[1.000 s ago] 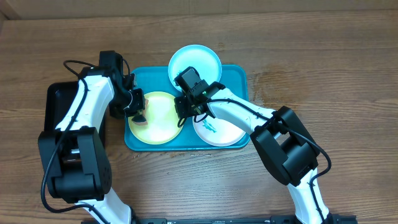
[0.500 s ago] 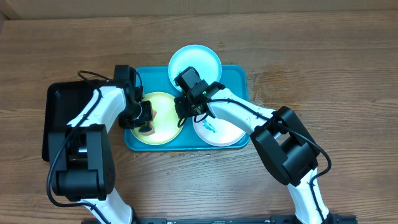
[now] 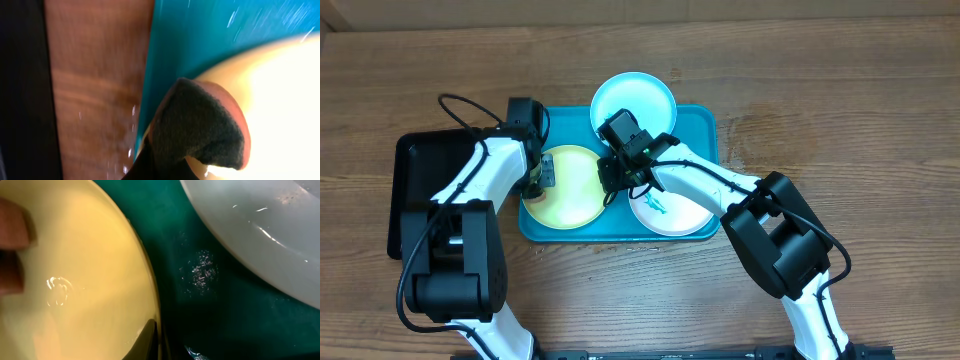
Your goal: Clean dirty plates on tray and stack at the side
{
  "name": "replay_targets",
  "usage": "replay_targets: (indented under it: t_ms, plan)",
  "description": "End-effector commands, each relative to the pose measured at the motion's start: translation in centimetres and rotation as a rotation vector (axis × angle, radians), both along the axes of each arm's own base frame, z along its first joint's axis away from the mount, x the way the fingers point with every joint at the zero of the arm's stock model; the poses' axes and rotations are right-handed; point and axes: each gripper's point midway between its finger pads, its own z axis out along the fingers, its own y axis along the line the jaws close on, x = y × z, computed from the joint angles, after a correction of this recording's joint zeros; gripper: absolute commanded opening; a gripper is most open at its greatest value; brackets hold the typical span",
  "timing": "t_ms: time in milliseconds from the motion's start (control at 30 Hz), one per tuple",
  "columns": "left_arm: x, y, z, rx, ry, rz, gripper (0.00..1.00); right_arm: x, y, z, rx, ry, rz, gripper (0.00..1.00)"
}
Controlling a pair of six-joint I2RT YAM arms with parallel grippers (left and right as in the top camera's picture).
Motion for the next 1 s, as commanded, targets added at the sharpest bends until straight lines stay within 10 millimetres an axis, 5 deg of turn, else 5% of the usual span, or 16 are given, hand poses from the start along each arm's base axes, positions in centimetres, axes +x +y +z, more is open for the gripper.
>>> replay_targets:
  t_ms: [0, 167, 333, 500, 667, 800, 967]
  plan:
    - [4.3, 0.2, 2.4, -0.043, -0.143, 0.014, 0.04, 0.5, -1.9, -1.9, -0.073, 0.003, -0.019, 0.04]
    - [7.4, -5.2, 4.0, -0.344, -0.261, -0.101, 0.04, 0.6, -1.8, -1.9, -0.071, 0.000, -0.018, 0.04]
    - [8.7, -4.7, 8.4, -0.360, -0.310, -0.098, 0.04, 0.7, -1.6, -1.8, -0.067, -0.012, -0.007, 0.04]
    - [8.6, -0.8, 17.4, -0.333, -0.444, -0.039, 0.04, 1.1, -1.0, -0.7, -0.050, -0.055, 0.035, 0.04]
    - [4.5, 4.9, 25.1, -0.282, -0.586, 0.094, 0.04, 1.6, -0.5, 1.5, -0.026, -0.107, 0.061, 0.04]
    - [0.2, 8.3, 26.5, -0.252, -0.571, 0.208, 0.04, 2.3, -0.1, 4.2, -0.025, -0.199, 0.070, 0.04]
    - [-1.7, 11.0, 25.8, -0.255, -0.544, 0.324, 0.04, 3.4, -0.3, 8.9, -0.119, -0.414, 0.121, 0.04]
